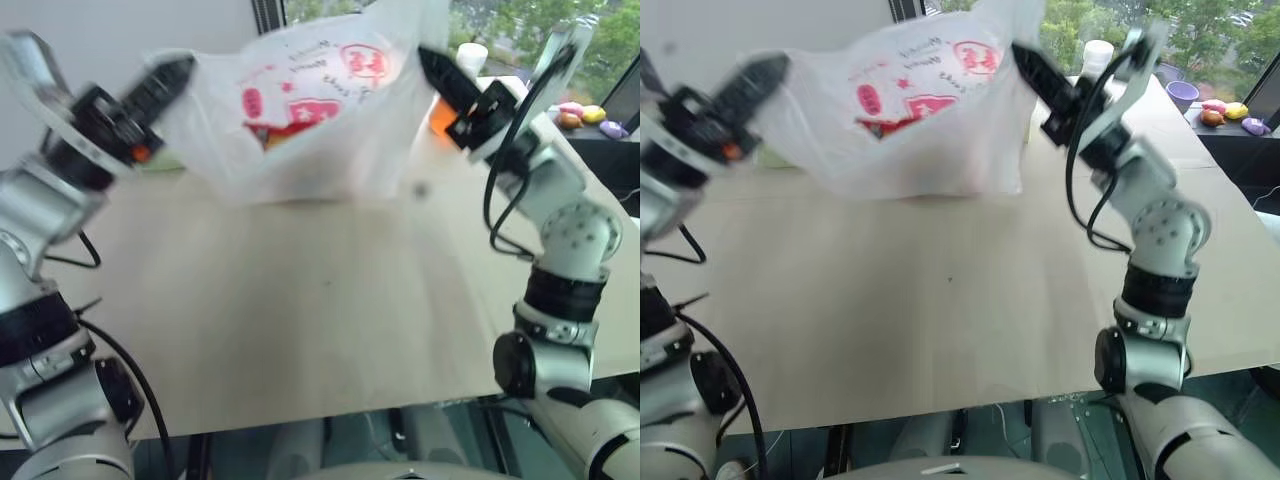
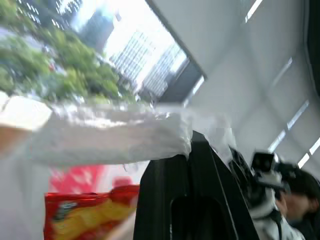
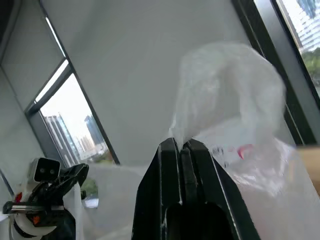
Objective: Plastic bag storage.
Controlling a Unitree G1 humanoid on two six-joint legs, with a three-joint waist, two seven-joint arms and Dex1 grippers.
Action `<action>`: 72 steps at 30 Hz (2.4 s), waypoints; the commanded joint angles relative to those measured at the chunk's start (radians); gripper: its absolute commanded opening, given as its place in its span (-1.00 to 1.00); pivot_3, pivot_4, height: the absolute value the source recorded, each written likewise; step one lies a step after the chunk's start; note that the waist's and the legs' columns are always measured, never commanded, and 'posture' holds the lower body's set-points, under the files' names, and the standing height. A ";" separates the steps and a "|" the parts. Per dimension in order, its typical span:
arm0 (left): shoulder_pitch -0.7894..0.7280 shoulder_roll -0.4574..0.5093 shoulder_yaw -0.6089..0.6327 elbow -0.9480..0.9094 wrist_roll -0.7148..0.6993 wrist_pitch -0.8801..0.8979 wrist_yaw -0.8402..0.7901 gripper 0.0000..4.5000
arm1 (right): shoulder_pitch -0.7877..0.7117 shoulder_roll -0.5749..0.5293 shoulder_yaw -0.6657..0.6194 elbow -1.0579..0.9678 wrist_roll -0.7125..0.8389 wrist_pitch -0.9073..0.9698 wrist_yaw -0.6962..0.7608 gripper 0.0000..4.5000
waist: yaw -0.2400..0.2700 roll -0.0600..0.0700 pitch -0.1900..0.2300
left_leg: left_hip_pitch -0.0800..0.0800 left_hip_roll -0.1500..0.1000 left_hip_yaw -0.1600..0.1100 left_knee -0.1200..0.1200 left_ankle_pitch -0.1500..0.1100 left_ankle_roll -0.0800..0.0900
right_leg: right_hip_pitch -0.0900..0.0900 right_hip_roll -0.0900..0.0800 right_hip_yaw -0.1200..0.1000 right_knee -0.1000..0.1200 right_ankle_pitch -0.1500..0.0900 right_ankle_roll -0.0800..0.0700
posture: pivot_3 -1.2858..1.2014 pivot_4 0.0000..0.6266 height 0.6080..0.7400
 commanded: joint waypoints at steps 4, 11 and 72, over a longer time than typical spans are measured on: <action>-0.392 0.008 -0.132 0.347 0.307 -0.163 -0.156 -0.98 | -0.217 -0.163 -0.054 0.212 -0.055 -0.101 0.040 -1.00 | 0.000 0.000 0.000 | -0.002 -0.001 -0.001 -0.002 0.000 0.000 | -0.001 -0.001 -0.001 -0.002 0.000 0.000 | 0.03 -0.52 1.00; -0.520 -0.003 -0.134 0.472 0.430 -0.190 -0.301 -0.98 | -0.166 -0.296 -0.090 0.155 -0.053 -0.094 0.050 -1.00 | -0.015 0.001 0.001 | -0.011 -0.001 0.003 -0.009 0.001 -0.003 | -0.011 -0.003 0.001 -0.004 0.000 0.000 | 0.03 -0.52 1.00; 1.353 0.085 0.114 -0.519 0.648 -0.262 -0.845 0.97 | 1.476 -0.460 -0.109 -0.447 -0.466 -0.468 0.453 1.00 | -0.003 -0.005 -0.007 | 0.009 0.007 0.024 -0.006 -0.011 0.013 | 0.006 0.000 0.016 -0.017 -0.007 0.003 | 0.03 -0.52 1.00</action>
